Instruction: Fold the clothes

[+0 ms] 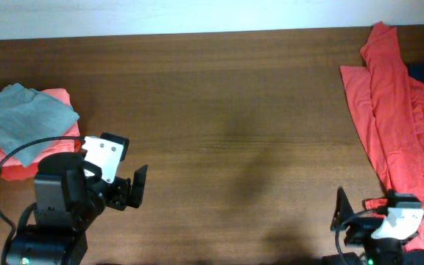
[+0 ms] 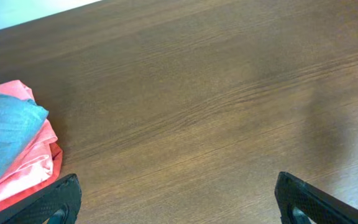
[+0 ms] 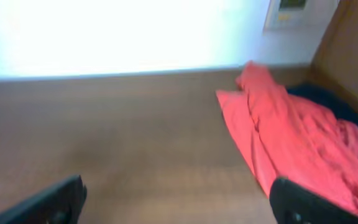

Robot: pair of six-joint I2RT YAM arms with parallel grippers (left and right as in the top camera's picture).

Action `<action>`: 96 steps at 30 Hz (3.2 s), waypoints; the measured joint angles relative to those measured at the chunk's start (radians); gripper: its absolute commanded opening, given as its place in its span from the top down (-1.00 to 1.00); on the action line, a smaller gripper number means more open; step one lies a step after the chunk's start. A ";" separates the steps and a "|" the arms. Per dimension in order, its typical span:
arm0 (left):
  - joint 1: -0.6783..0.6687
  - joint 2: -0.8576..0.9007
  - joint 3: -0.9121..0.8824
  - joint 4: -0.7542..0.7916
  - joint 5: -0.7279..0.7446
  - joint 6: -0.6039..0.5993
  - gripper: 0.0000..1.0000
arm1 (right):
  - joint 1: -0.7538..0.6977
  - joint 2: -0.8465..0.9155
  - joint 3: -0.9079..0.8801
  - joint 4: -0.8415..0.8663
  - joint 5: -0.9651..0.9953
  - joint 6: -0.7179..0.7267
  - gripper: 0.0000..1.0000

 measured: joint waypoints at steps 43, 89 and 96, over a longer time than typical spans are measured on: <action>0.000 0.000 -0.002 0.000 0.000 0.000 -0.99 | -0.023 -0.086 -0.724 0.829 -0.018 -0.043 -0.97; 0.000 -0.771 -1.052 0.982 -0.127 -0.025 -0.99 | -0.023 -0.087 -0.724 0.829 -0.030 -0.043 -0.97; 0.000 -0.778 -1.064 0.924 -0.134 -0.027 -0.99 | -0.023 -0.087 -0.724 0.829 -0.030 -0.043 -0.97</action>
